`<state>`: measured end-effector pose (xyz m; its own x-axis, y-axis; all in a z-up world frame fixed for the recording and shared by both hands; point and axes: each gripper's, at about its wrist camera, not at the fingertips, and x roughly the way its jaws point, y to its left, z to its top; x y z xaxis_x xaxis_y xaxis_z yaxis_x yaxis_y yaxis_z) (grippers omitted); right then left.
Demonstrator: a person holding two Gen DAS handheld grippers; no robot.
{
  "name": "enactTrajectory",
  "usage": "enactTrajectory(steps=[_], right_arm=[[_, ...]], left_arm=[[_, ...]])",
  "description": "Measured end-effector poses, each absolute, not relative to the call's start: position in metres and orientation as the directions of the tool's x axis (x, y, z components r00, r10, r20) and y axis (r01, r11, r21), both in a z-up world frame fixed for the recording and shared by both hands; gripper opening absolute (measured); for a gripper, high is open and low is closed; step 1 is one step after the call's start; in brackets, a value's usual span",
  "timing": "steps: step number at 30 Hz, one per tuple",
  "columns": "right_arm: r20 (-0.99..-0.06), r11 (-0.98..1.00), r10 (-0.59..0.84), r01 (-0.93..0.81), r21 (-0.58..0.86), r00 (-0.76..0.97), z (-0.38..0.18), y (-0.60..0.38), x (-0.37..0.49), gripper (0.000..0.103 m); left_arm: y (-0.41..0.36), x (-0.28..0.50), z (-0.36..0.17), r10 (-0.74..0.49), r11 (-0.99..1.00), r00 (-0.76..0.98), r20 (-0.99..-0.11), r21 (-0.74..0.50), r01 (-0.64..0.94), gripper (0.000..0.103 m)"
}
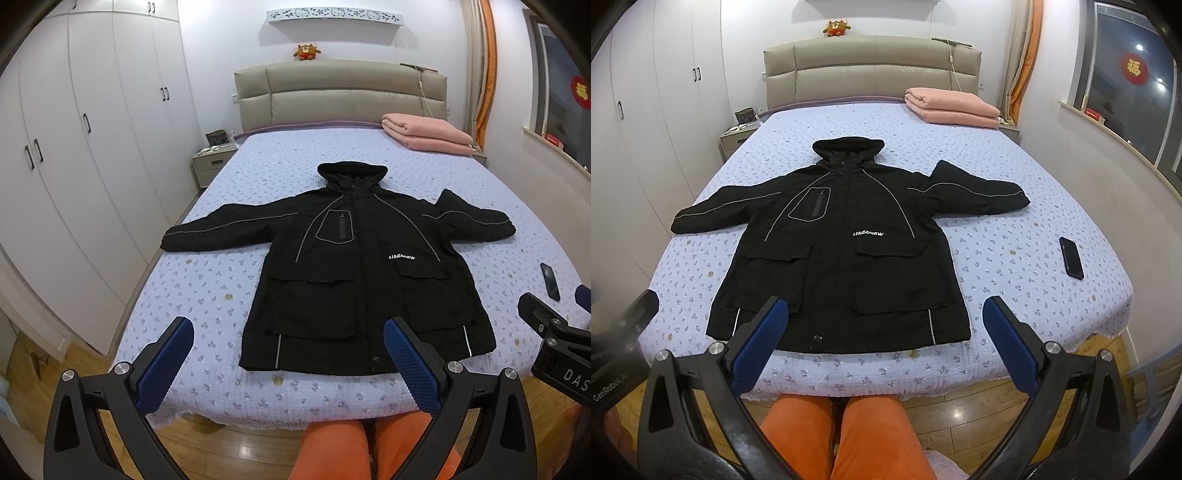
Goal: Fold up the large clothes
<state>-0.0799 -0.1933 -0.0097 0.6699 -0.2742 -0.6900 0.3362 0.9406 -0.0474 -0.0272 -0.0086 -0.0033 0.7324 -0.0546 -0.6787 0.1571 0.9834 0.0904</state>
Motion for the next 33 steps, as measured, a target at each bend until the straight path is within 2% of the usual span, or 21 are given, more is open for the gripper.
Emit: enactTrajectory(steps=[25, 33], right_arm=[[-0.685, 0.944, -0.27, 0.327, -0.05, 0.677, -0.006, -0.186, -0.085, 0.103], [-0.644, 0.936, -0.305, 0.345, -0.068, 0.701, 0.012, -0.183, -0.104, 0.103]], left_arm=[[-0.018, -0.041, 0.008, -0.059, 0.979, 0.751, -0.657, 0.11, 0.173, 0.102], [-0.024, -0.057, 0.019, -0.1, 0.971, 0.775, -0.624, 0.108, 0.212, 0.102]])
